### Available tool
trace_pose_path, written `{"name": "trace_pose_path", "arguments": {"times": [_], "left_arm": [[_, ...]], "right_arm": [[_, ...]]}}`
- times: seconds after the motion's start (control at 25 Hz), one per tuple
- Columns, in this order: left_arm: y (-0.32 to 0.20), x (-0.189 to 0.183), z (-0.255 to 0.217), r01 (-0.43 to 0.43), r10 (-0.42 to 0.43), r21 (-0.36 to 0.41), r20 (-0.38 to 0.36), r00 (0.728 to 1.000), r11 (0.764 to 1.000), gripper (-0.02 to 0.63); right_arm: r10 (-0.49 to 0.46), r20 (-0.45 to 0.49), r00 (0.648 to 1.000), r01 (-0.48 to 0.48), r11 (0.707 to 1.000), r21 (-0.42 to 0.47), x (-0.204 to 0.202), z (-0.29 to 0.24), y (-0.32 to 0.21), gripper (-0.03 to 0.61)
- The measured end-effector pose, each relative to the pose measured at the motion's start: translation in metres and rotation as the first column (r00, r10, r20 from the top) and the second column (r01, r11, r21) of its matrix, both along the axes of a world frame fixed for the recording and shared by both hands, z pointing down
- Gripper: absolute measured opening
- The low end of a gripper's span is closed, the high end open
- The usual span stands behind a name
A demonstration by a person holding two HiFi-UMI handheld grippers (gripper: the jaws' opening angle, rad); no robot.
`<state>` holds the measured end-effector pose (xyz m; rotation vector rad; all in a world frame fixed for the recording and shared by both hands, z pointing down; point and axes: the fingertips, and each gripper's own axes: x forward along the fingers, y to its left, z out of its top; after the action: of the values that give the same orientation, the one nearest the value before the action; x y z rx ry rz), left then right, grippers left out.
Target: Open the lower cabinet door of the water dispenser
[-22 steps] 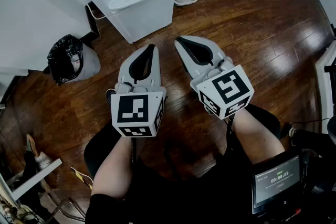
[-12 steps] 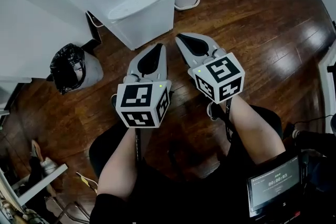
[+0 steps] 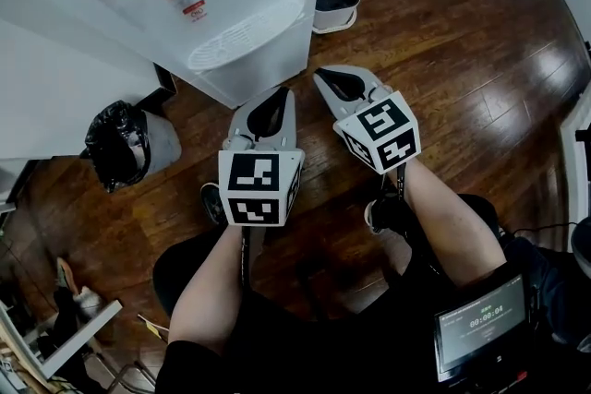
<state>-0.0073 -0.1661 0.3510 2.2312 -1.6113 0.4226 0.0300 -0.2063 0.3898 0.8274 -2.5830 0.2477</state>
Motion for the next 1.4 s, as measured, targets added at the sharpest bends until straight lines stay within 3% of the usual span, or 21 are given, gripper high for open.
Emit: {"name": "trace_pose_path", "arguments": {"times": [0.16,0.36,0.56,0.76,0.84,1.04,1.2,1.4], "left_arm": [[-0.02,-0.006,0.031,-0.026,0.029,-0.037,0.095,0.995,0.999,0.02],[-0.044,-0.008,0.069,-0.034,0.043,-0.106,0.079,0.996,0.994,0.02],[-0.055,-0.005,0.11,-0.056,0.073,-0.167,0.101,0.992,0.984,0.02],[-0.058,0.004,0.134,-0.121,0.161,-0.218,0.177,0.971,0.969,0.02],[-0.06,0.009,0.14,-0.144,0.19,-0.239,0.183,0.965,0.96,0.02],[-0.068,0.016,0.155,-0.159,0.21,-0.294,0.151,0.966,0.943,0.02],[-0.072,0.02,0.16,-0.181,0.235,-0.314,0.144,0.961,0.932,0.038],[-0.075,0.025,0.156,-0.205,0.252,-0.32,0.113,0.961,0.925,0.107]], "right_arm": [[-0.036,-0.027,0.999,0.035,0.999,-0.019,-0.014,0.012,-0.016,0.005],[-0.106,-0.174,0.979,0.115,0.993,0.038,-0.023,0.043,-0.038,0.005],[-0.152,-0.293,0.944,0.133,0.988,-0.083,-0.015,0.103,-0.054,0.005],[-0.161,-0.347,0.924,0.114,0.982,-0.153,-0.003,0.152,-0.071,0.009],[-0.151,-0.342,0.928,0.1,0.982,-0.162,0.002,0.162,-0.081,0.057],[-0.097,-0.286,0.953,0.046,0.983,-0.179,-0.001,0.162,-0.104,0.081],[-0.138,-0.305,0.942,0.08,0.978,-0.194,-0.003,0.177,-0.112,0.178],[-0.176,-0.296,0.939,0.118,0.972,-0.205,-0.021,0.176,-0.122,0.311]]}}
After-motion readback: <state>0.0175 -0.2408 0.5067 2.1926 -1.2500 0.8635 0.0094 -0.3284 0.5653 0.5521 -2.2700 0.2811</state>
